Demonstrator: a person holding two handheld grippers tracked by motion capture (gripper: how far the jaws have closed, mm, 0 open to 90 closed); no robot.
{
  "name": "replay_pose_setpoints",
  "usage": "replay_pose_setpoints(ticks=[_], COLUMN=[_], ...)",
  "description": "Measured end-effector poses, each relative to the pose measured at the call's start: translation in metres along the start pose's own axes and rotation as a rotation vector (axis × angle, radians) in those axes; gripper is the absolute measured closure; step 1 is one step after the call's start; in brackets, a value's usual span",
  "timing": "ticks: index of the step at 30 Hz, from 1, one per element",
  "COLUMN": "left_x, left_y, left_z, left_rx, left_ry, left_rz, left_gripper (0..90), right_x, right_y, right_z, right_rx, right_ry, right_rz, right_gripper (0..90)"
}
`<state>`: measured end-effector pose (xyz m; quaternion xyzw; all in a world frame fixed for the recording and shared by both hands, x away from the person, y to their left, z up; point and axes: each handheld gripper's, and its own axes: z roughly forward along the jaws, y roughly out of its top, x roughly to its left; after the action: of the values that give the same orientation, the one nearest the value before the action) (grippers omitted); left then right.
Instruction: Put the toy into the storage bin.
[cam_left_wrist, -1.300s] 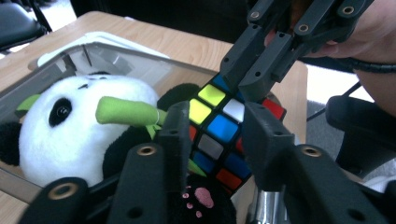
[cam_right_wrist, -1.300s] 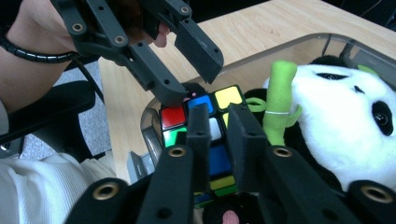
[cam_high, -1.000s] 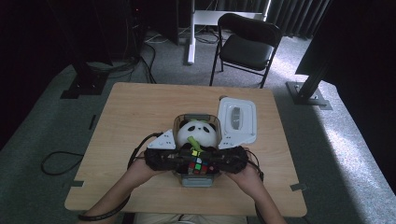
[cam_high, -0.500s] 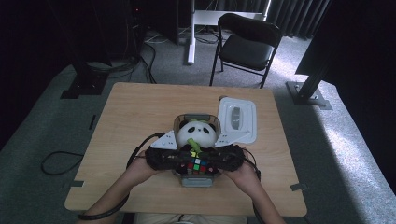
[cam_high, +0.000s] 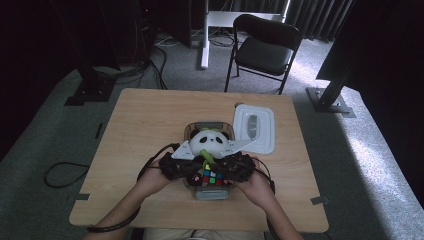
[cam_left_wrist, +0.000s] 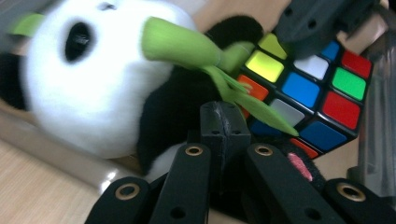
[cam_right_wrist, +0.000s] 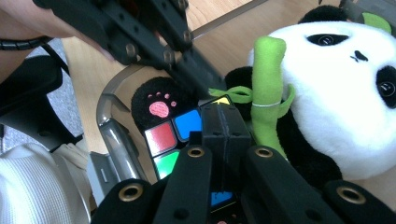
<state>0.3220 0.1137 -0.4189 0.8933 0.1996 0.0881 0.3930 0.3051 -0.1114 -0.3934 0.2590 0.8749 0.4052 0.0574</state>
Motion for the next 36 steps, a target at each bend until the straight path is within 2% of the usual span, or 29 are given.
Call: replay_pose_setpoints(ticks=[2,4,7,9,13,15,18,20,22,28,29,30,32,34,36], left_x=[0.001,0.003,0.003,0.001,-0.013,-0.014,-0.016,-0.016,-0.015,-0.013,-0.013,-0.013,-0.014,-0.014,-0.014], left_y=[-0.002,0.0,0.006,0.009,0.022,0.024,0.026,0.026,0.026,0.024,0.024,0.023,0.022,0.022,0.022], left_z=[0.0,-0.005,-0.016,-0.018,-0.015,-0.013,-0.011,-0.011,-0.011,-0.012,-0.012,-0.011,-0.01,-0.009,-0.007], left_rx=[-0.03,-0.049,-0.117,-0.134,-0.138,-0.133,-0.129,-0.126,-0.126,-0.121,-0.122,-0.116,-0.109,-0.096,-0.085], left_ry=[-0.043,-0.08,-0.123,-0.12,-0.165,-0.188,-0.182,-0.179,-0.177,-0.158,-0.156,-0.164,-0.15,-0.133,-0.135], left_rz=[-0.012,-0.053,-0.097,-0.095,-0.049,-0.05,-0.043,-0.029,-0.034,-0.022,-0.022,-0.024,-0.016,-0.004,-0.004], left_gripper=[86.1,81.9,75.4,69.9,71.4,71.4,72.8,73.2,75.0,80.4,83.6,83.7,88.4,90.0,90.0], right_x=[-0.004,-0.007,-0.005,-0.004,-0.004,-0.004,-0.006,-0.007,-0.009,-0.01,-0.009,-0.009,-0.008,-0.006,-0.005], right_y=[-0.002,-0.003,-0.003,-0.003,-0.002,-0.002,-0.004,-0.004,-0.004,-0.005,-0.006,-0.006,-0.006,-0.005,-0.004], right_z=[0.0,-0.002,-0.004,-0.004,-0.008,-0.011,-0.022,-0.029,-0.03,-0.02,-0.017,-0.015,-0.011,-0.008,-0.006], right_rx=[-0.017,-0.026,-0.04,-0.042,-0.062,-0.071,-0.103,-0.113,-0.116,-0.087,-0.077,-0.067,-0.06,-0.052,-0.041], right_ry=[0.03,0.045,0.04,0.037,0.044,0.061,0.066,0.047,0.056,0.038,0.034,0.027,0.022,0.008,-0.006], right_rz=[0.013,0.034,0.043,0.042,0.056,0.063,0.089,0.098,0.111,0.107,0.103,0.096,0.09,0.076,0.072], right_gripper=[90.0,90.0,90.0,90.0,90.0,90.0,90.0,90.0,90.0,90.0,90.0,90.0,90.0,90.0,90.0])
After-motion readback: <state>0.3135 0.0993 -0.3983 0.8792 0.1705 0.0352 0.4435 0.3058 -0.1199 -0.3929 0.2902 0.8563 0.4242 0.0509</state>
